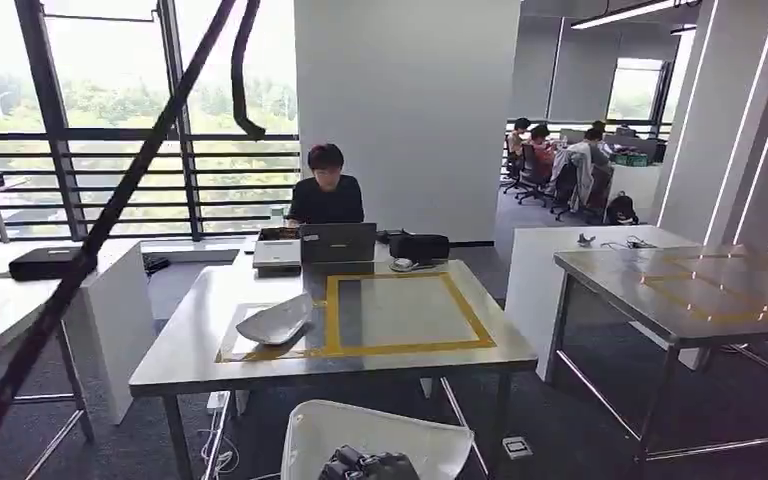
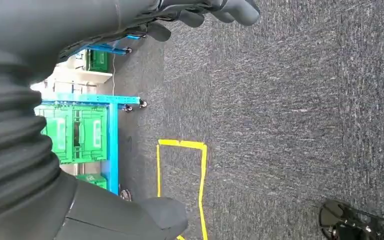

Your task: Take the parts from the cabinet and place them on the table.

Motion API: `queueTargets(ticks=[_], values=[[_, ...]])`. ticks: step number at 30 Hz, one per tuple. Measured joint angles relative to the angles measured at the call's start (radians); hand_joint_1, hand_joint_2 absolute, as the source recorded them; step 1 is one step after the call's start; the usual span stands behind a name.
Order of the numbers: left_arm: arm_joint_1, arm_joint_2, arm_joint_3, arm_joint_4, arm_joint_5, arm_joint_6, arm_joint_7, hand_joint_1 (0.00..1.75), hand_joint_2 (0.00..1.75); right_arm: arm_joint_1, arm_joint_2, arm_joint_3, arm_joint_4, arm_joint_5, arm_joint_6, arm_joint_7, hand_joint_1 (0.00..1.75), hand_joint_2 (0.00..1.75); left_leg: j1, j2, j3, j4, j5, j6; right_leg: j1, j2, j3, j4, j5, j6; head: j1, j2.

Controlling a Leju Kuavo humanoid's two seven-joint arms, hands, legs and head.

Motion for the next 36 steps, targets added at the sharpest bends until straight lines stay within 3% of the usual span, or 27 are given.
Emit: queueTargets(ticks=[16, 17, 20, 21, 22, 23, 25, 26, 27, 28, 30, 31, 32, 33, 36], values=[[-0.006, 0.000, 0.005, 0.000, -0.003, -0.005, 0.000, 0.00, 1.75, 0.000, -0.002, -0.018, 0.000, 0.003, -0.005, 0.008, 1.75, 1.75, 0.002, 0.002, -0.001, -0.001, 0.005, -0.005, 0.002, 0.003, -0.006, 0.005, 0.001, 0.002, 0.000, 0.000], [-0.006, 0.002, 0.006, 0.000, -0.003, -0.006, -0.001, 0.00, 1.75, 0.000, -0.002, -0.017, 0.000, 0.003, -0.005, 0.008, 1.75, 1.75, -0.002, 0.002, -0.009, 0.004, 0.002, 0.002, -0.001, 0.001, -0.004, 0.002, 0.005, 0.008, 0.000, 0.000], [-0.005, 0.003, 0.010, 0.000, 0.000, -0.006, -0.005, 0.00, 1.75, -0.009, -0.002, -0.017, 0.000, 0.003, -0.003, 0.007, 1.75, 1.75, -0.004, -0.002, -0.011, -0.007, 0.006, 0.014, -0.003, -0.009, -0.002, -0.002, 0.007, 0.012, -0.002, 0.000], [-0.005, 0.001, 0.011, 0.000, 0.000, -0.006, -0.008, 0.00, 1.75, -0.011, -0.002, -0.017, 0.000, 0.003, -0.003, 0.007, 1.75, 1.75, 0.013, -0.005, 0.007, -0.028, 0.022, 0.017, -0.003, 0.005, -0.003, 0.003, 0.003, 0.019, -0.001, 0.000], [-0.006, 0.000, 0.011, 0.000, 0.000, -0.005, -0.009, 0.00, 1.75, -0.012, -0.002, -0.017, 0.000, 0.003, -0.003, 0.006, 1.75, 1.75, 0.012, -0.010, 0.010, -0.038, 0.027, 0.018, -0.007, 0.050, -0.010, 0.024, -0.018, 0.027, -0.002, 0.000], [-0.008, 0.000, 0.012, 0.000, 0.000, -0.005, -0.010, 0.00, 1.75, -0.016, -0.003, -0.016, 0.000, 0.003, -0.003, 0.005, 1.75, 1.75, 0.014, -0.012, 0.007, -0.039, 0.032, 0.021, -0.011, 0.078, -0.038, 0.084, -0.061, 0.031, -0.001, 0.000], [-0.010, 0.000, 0.013, 0.000, 0.000, -0.005, -0.011, 0.00, 1.75, -0.014, -0.010, -0.016, 0.001, 0.003, -0.002, 0.006, 1.75, 1.75, 0.015, -0.022, -0.002, -0.036, 0.032, 0.020, -0.022, 0.091, -0.106, 0.233, -0.132, 0.040, 0.001, 0.000], [-0.010, 0.001, 0.013, 0.000, 0.000, -0.004, -0.013, 0.00, 1.75, -0.011, -0.012, -0.016, 0.001, 0.003, -0.002, 0.006, 1.75, 1.75, 0.016, -0.028, -0.006, -0.033, 0.033, 0.019, -0.028, 0.091, -0.130, 0.283, -0.144, 0.045, 0.001, 0.000], [-0.009, 0.000, 0.013, 0.000, 0.000, -0.003, -0.014, 0.00, 1.75, -0.009, -0.015, -0.016, 0.001, 0.003, -0.002, 0.006, 1.75, 1.75, 0.019, -0.034, -0.009, -0.029, 0.032, 0.013, -0.034, 0.091, -0.128, 0.282, -0.130, 0.050, 0.002, 0.000], [-0.009, 0.000, 0.013, 0.000, 0.000, -0.003, -0.016, 0.00, 1.75, -0.009, -0.016, -0.016, 0.001, 0.002, -0.002, 0.006, 1.75, 1.75, 0.024, -0.039, -0.012, -0.023, 0.030, 0.007, -0.040, 0.091, -0.104, 0.236, -0.097, 0.055, 0.001, 0.000], [-0.009, -0.001, 0.013, 0.000, 0.000, -0.003, -0.019, 0.00, 1.75, -0.011, -0.016, -0.016, 0.001, -0.002, -0.002, 0.006, 1.75, 1.75, 0.035, -0.048, -0.016, -0.005, 0.021, -0.010, -0.054, 0.091, -0.007, 0.058, -0.016, 0.067, 0.002, 0.000], [-0.009, 0.002, 0.013, -0.001, 0.000, -0.001, -0.020, 0.00, 1.75, -0.011, -0.016, -0.016, 0.002, -0.003, -0.001, 0.005, 1.75, 1.75, 0.036, -0.051, -0.019, 0.001, 0.017, -0.021, -0.051, 0.103, 0.006, 0.035, -0.040, 0.071, 0.003, 0.000], [-0.010, 0.003, 0.013, -0.001, -0.001, 0.000, -0.021, 0.00, 1.75, -0.013, -0.016, -0.014, 0.002, -0.003, -0.001, 0.004, 1.75, 1.75, 0.030, -0.055, -0.021, 0.008, 0.012, -0.034, -0.044, 0.107, 0.003, 0.024, -0.037, 0.055, 0.004, 0.000], [-0.010, 0.004, 0.013, -0.002, -0.002, 0.002, -0.022, 0.00, 1.75, -0.014, -0.017, -0.014, 0.003, -0.003, 0.000, 0.005, 1.75, 1.75, 0.030, -0.056, -0.020, 0.002, 0.015, -0.041, -0.045, 0.103, 0.001, 0.031, -0.038, 0.043, -0.002, 0.000], [-0.008, 0.003, 0.013, -0.002, -0.003, 0.002, -0.022, 0.00, 1.75, -0.018, -0.016, -0.014, 0.003, -0.003, 0.000, 0.005, 1.75, 1.75, 0.038, -0.053, -0.017, -0.011, 0.018, -0.061, -0.043, 0.103, 0.005, 0.028, -0.034, 0.013, -0.002, 0.000]])
